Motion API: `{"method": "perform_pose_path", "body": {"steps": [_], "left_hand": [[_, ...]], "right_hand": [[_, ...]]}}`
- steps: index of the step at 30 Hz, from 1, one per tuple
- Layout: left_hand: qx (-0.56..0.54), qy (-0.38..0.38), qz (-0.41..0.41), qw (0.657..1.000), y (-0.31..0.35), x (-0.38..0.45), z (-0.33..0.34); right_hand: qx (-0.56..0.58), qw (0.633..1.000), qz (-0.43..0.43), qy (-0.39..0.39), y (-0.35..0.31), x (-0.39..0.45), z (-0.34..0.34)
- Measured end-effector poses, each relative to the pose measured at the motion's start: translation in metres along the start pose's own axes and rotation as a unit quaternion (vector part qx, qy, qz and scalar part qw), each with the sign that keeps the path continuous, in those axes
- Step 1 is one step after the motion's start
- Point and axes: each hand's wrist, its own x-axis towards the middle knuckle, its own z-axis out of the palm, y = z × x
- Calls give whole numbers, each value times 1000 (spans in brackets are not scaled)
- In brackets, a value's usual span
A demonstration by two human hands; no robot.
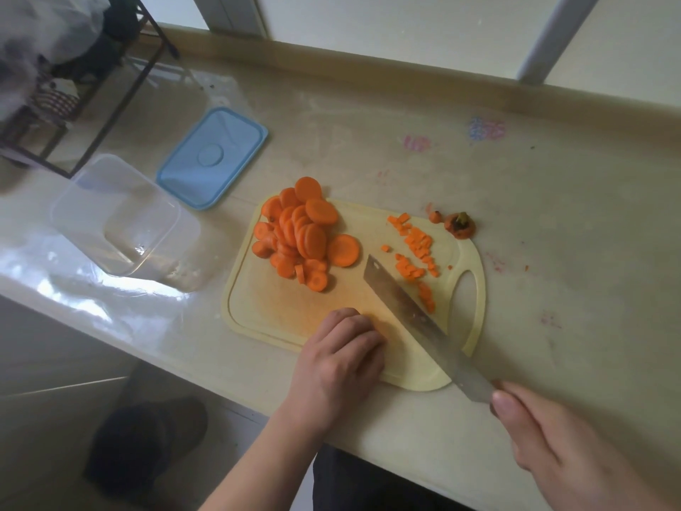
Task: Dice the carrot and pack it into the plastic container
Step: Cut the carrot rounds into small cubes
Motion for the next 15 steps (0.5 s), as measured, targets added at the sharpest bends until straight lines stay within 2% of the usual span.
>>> {"method": "perform_pose_path", "body": {"steps": [3, 6, 8, 10, 12, 15], "left_hand": [[0, 10, 4, 1000, 1, -1, -2], [2, 33, 4, 999, 3, -4, -6], [8, 45, -1, 999, 4, -7, -7], [10, 43, 0, 999, 5, -6, -5], [12, 33, 7, 999, 5, -5, -3], [12, 26, 8, 1000, 5, -5, -3]], "right_hand": [[19, 999, -19, -30, -8, 0, -6], [13, 998, -58, -1, -24, -7, -7], [-60, 993, -103, -17, -26, -11, -6], [-138, 976, -164, 33, -27, -14, -4], [-174, 969, -169, 51, -29, -18, 2], [-183, 970, -161, 4, -22, -17, 8]]}}
